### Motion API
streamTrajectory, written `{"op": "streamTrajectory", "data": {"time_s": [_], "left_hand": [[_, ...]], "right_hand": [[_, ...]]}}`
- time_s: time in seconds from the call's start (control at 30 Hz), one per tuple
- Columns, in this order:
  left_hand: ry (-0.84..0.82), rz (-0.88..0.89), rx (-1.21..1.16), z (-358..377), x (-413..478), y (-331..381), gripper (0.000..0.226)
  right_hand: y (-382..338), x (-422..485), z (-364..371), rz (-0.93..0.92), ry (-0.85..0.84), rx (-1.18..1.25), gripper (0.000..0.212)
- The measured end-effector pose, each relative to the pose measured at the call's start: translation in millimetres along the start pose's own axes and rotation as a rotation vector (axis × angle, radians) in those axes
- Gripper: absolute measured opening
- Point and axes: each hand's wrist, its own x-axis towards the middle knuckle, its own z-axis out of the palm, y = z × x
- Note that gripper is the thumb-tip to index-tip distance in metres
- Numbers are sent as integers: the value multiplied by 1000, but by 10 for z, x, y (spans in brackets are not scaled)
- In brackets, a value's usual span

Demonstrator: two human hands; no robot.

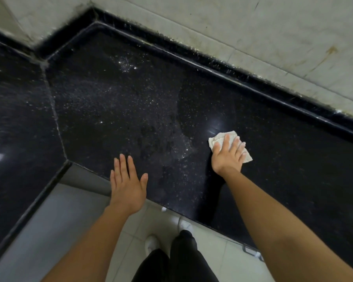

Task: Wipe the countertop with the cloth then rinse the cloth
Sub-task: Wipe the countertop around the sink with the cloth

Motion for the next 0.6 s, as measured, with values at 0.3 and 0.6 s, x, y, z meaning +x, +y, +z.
{"op": "streamTrajectory", "data": {"time_s": [0.3, 0.6], "left_hand": [[-4, -10, 5, 8, 19, -16, 77], [-79, -10, -28, -64, 26, -19, 69]], "right_hand": [[-789, -474, 361, -453, -155, -131, 58], [-558, -749, 368, -822, -243, -345, 57]]}}
